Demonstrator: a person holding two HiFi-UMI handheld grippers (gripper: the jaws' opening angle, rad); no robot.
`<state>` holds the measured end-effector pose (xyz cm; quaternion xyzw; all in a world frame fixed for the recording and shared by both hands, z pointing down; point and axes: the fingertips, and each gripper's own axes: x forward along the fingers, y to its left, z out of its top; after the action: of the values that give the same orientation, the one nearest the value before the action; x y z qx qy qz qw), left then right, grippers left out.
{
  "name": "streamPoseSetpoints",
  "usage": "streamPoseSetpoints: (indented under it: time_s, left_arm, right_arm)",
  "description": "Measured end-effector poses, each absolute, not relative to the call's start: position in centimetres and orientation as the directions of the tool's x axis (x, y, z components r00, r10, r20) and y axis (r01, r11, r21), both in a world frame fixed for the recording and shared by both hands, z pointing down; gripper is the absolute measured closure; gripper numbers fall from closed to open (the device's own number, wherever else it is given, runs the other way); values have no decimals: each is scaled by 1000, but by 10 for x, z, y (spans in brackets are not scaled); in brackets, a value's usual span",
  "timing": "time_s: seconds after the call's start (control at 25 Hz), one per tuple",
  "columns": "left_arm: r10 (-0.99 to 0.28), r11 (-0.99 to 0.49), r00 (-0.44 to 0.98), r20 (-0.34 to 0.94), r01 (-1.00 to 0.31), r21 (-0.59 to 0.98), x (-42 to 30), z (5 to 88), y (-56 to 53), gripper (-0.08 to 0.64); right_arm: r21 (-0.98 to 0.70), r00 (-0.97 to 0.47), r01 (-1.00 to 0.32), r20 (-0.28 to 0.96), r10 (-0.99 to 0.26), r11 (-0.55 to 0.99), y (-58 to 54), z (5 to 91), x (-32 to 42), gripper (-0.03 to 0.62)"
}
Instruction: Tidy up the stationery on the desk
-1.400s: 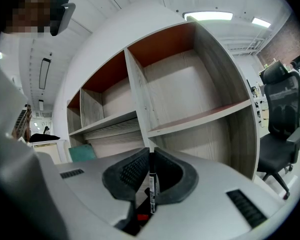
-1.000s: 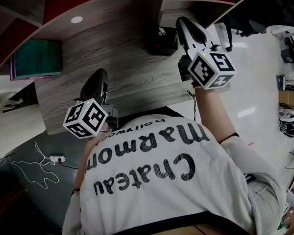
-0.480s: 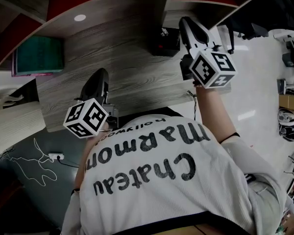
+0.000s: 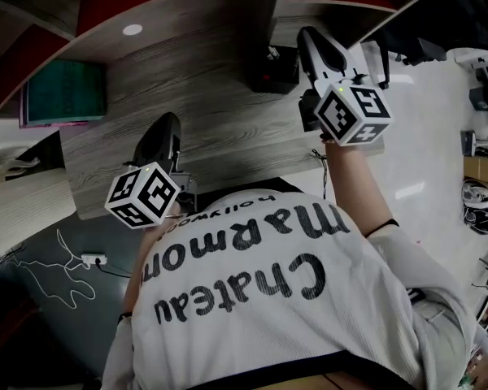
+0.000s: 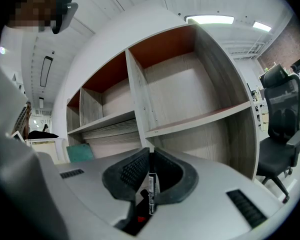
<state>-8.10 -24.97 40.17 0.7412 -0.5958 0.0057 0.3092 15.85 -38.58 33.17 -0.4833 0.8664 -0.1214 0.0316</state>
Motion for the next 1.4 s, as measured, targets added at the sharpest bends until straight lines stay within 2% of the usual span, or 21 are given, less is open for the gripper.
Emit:
streamPoseSetpoints:
  time_s: [1.4]
  left_arm:
    - [-875,-97,296,384,-883,459,-76,404,-249,545]
  right_arm:
    - [-258,-542,-830,172,-822,494,-379,371,154,549]
